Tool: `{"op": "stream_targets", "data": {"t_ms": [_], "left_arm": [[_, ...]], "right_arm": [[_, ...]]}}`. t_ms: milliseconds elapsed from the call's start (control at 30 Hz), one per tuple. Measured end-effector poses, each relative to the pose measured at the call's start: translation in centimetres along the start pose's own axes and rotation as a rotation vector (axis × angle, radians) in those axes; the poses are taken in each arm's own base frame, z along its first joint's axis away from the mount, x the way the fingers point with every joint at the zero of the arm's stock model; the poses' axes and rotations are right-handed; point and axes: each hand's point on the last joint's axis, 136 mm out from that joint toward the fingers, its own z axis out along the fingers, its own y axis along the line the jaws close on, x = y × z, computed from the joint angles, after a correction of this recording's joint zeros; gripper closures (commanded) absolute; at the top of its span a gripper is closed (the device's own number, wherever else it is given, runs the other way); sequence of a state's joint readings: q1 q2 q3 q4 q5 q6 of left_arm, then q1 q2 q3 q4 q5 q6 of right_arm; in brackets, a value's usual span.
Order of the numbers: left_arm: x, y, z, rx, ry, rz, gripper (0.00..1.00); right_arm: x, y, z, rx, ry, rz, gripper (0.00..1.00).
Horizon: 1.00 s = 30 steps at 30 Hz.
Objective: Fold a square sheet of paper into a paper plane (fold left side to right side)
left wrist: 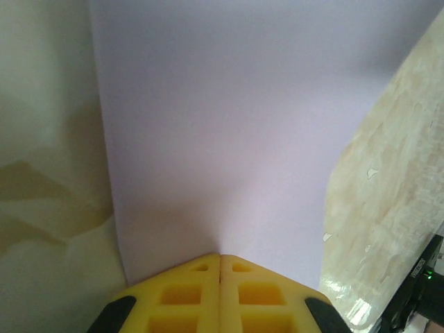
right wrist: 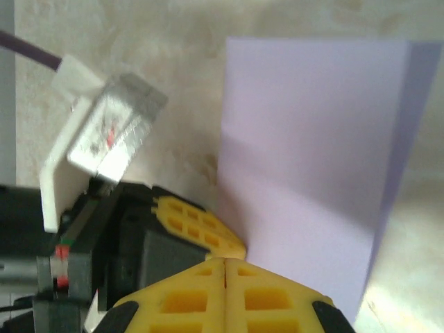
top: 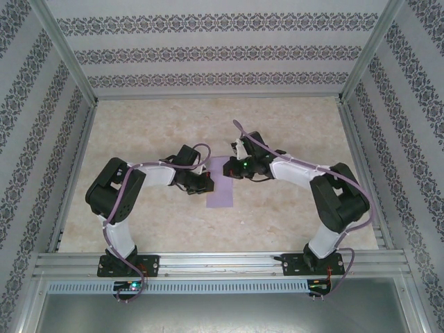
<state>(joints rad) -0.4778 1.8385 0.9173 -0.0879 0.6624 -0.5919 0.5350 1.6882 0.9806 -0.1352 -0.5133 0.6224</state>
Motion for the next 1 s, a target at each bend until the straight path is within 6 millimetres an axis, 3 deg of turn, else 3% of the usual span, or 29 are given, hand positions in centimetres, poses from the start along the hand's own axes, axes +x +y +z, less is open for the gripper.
{"op": "stream_targets", "data": {"t_ms": [200, 300, 667, 1000], "left_arm": [[0.0, -0.2, 0.2, 0.016, -0.036, -0.031, 1.00], [-0.1, -0.4, 0.4, 0.020, -0.048, -0.034, 1.00], [-0.2, -0.6, 0.4, 0.031, -0.058, -0.056, 1.00], [-0.9, -1.2, 0.2, 0.039, -0.068, -0.046, 1.00]], "right_arm": [[4.5, -1.3, 1.0, 0.031, 0.087, 0.030, 1.00], [5.7, -1.3, 1.5, 0.032, 0.117, 0.030, 1.00], [7.1, -3.0, 4.0, 0.061, 0.177, 0.051, 1.00], [7.2, -3.3, 4.2, 0.069, 0.189, 0.036, 1.00]]}}
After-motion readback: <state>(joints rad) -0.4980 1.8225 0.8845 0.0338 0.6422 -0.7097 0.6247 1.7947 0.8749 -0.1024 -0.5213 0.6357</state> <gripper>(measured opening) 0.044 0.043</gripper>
